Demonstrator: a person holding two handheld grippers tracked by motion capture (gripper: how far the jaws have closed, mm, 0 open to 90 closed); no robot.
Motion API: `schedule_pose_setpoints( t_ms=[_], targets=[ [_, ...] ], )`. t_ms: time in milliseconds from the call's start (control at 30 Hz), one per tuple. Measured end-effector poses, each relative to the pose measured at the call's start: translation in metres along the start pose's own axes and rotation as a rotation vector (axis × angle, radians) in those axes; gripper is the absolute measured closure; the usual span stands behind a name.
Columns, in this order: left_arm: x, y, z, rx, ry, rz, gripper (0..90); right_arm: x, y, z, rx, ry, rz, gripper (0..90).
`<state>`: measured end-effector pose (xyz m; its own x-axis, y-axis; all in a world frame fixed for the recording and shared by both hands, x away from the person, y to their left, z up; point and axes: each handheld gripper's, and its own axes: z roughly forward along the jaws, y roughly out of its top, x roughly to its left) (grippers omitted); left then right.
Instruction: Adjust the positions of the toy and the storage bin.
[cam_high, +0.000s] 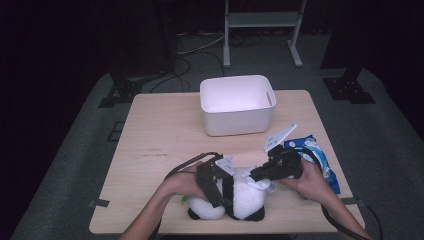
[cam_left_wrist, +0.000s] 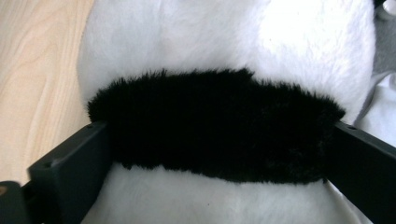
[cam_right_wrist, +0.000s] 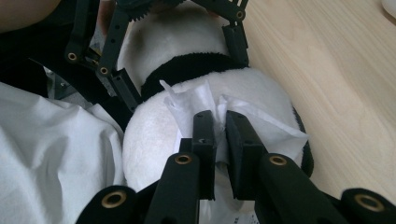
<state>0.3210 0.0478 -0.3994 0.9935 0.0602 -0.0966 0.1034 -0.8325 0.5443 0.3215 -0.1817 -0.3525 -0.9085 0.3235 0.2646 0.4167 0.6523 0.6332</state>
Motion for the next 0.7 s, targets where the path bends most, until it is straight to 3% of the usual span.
schedule_pose_setpoints(
  t_ms=[233, 400, 533, 700],
  targets=[
    [0.002, 0.002, -0.007, -0.035, 0.019, 0.021, 20.0, -0.002, 0.001, -0.003, -0.009, -0.014, 0.001, 81.6],
    [0.009, 0.002, -0.008, -0.048, 0.066, 0.033, 20.8, -0.006, 0.005, -0.006, -0.018, -0.037, 0.004, 81.6],
    [0.02, 0.002, -0.012, -0.038, 0.12, 0.017, 20.6, -0.013, 0.012, -0.007, -0.033, -0.046, 0.01, 81.7],
    [0.025, -0.003, -0.014, -0.054, 0.115, 0.003, 18.3, -0.016, 0.023, -0.001, -0.042, -0.059, 0.008, 81.6]
  ],
)
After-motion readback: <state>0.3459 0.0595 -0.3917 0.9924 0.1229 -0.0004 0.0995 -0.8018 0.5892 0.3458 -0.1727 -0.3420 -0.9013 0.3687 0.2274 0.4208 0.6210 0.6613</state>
